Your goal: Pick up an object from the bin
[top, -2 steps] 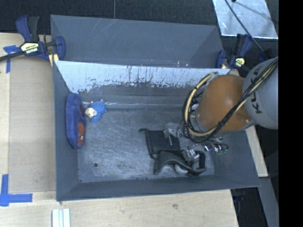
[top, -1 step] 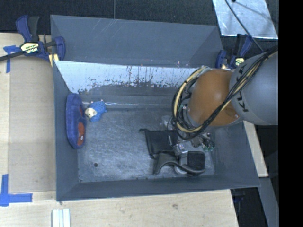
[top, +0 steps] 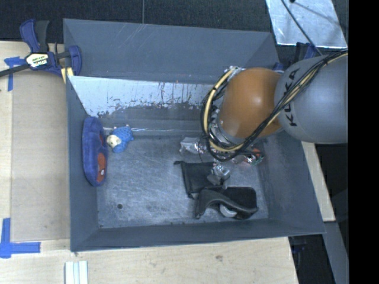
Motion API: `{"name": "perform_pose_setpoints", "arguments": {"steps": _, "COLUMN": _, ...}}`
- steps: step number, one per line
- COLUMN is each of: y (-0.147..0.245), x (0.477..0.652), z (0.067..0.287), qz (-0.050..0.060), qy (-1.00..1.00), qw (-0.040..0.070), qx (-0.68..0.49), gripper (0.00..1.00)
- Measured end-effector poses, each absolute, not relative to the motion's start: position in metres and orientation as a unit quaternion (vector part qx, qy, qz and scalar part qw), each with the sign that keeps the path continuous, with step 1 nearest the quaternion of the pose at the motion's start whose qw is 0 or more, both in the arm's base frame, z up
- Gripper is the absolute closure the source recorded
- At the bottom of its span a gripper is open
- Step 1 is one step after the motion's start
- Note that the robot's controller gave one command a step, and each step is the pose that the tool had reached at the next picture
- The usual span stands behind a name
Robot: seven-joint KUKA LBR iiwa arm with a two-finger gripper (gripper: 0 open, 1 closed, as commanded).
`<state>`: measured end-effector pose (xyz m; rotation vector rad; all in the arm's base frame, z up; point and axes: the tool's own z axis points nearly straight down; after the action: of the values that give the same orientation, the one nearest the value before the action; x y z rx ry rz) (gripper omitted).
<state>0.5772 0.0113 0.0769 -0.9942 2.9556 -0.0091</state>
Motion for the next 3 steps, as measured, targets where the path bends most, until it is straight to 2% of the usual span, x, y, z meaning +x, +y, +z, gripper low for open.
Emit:
{"name": "perform_pose_setpoints", "arguments": {"steps": 1, "y": 0.009, "x": 0.568, "z": 0.079, "qz": -0.004, "qy": 0.970, "qw": 0.017, "qx": -0.243, "gripper": 0.00}}
{"name": "perform_pose_setpoints", "arguments": {"steps": 2, "y": -0.011, "x": 0.558, "z": 0.077, "qz": -0.001, "qy": 0.940, "qw": 0.011, "qx": -0.342, "gripper": 0.00}}
{"name": "perform_pose_setpoints", "arguments": {"steps": 3, "y": 0.021, "x": 0.580, "z": 0.071, "qz": 0.000, "qy": 0.876, "qw": 0.003, "qx": -0.483, "gripper": 0.00}}
